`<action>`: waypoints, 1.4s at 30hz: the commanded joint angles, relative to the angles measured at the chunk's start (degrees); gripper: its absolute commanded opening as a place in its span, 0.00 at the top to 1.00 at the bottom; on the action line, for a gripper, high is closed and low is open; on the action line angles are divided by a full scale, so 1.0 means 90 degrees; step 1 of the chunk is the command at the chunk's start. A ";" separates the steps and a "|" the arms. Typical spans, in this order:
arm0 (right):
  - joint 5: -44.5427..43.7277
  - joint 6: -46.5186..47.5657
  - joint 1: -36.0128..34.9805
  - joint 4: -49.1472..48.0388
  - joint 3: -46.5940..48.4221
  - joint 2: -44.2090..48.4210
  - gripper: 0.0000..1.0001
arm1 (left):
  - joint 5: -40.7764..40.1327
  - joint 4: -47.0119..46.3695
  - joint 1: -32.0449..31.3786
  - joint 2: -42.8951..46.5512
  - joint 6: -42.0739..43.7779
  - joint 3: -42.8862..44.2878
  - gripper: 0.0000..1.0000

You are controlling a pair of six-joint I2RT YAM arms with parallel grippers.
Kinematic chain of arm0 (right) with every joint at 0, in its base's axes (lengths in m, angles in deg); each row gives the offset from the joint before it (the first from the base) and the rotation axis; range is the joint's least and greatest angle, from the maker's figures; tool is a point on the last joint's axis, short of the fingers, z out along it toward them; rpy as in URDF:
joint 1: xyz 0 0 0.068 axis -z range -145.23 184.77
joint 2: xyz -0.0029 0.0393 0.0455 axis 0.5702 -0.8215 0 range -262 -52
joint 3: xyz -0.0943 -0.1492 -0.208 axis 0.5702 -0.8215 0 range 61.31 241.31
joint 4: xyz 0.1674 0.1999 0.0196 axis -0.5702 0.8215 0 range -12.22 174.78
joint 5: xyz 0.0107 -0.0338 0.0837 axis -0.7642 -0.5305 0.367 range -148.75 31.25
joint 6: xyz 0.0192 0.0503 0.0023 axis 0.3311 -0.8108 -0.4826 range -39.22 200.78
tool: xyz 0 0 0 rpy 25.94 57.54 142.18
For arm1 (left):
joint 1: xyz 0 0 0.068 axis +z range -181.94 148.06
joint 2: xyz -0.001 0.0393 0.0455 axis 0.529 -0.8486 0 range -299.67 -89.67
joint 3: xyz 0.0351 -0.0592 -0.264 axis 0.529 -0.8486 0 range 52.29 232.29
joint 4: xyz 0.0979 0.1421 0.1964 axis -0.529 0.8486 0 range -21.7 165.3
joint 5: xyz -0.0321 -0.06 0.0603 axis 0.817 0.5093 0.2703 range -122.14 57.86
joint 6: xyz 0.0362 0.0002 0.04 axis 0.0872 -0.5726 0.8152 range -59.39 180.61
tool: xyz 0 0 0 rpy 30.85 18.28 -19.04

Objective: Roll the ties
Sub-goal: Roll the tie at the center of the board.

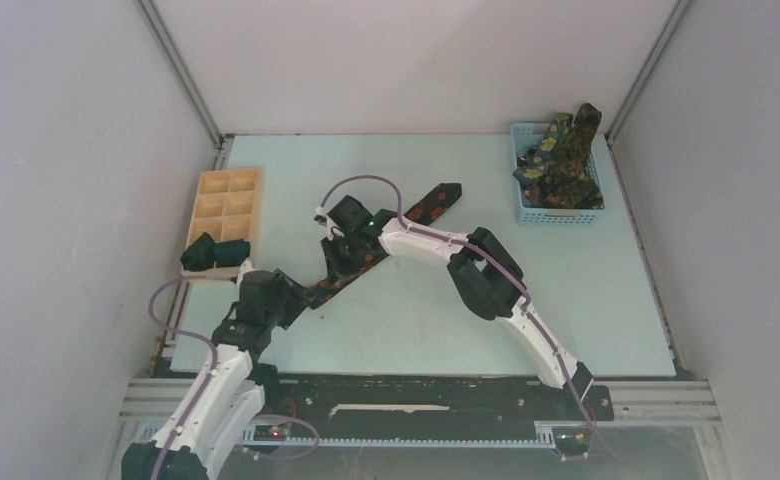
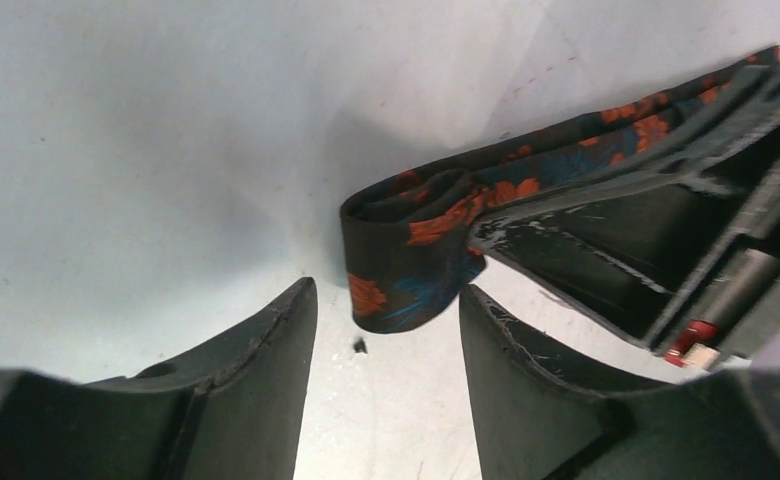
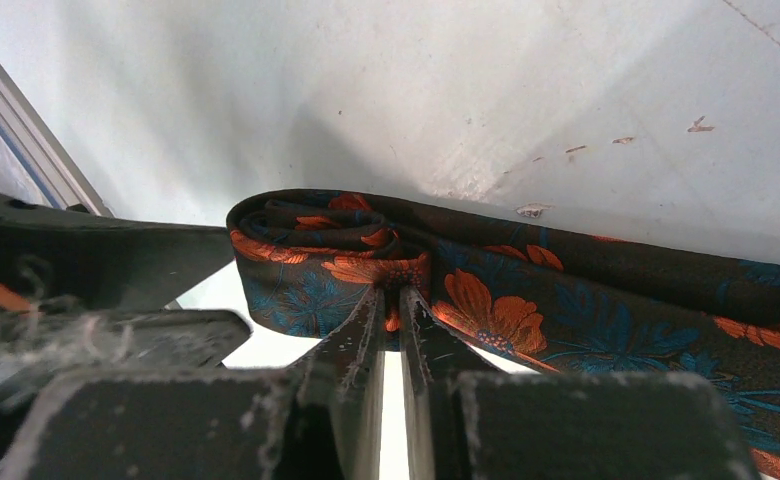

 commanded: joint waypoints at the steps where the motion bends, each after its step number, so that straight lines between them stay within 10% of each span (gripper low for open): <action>1: -0.0145 0.0185 -0.0017 0.0115 0.0165 -0.0171 0.89 | 0.0420 -0.0719 0.0188 -0.0218 -0.0117 -0.0238 0.41; 26: -0.0203 0.0205 -0.0029 0.0370 0.0432 -0.0272 0.89 | 0.0764 -0.1973 0.0592 -0.0854 -0.0287 -0.0925 0.52; 33: -0.0249 0.0294 -0.0038 0.0600 0.0799 -0.0315 0.89 | 0.0779 -0.2545 0.0592 -0.1211 -0.0147 -0.0910 0.66; 38: -0.0332 0.0367 -0.0002 0.0934 0.1290 -0.0287 0.82 | 0.0867 -0.2613 0.0592 -0.1281 -0.0077 -0.0830 0.98; 42: -0.0519 0.0407 0.0030 0.1028 0.1379 -0.0038 0.75 | 0.0696 -0.1948 0.0592 -0.1072 -0.0016 -0.0636 1.00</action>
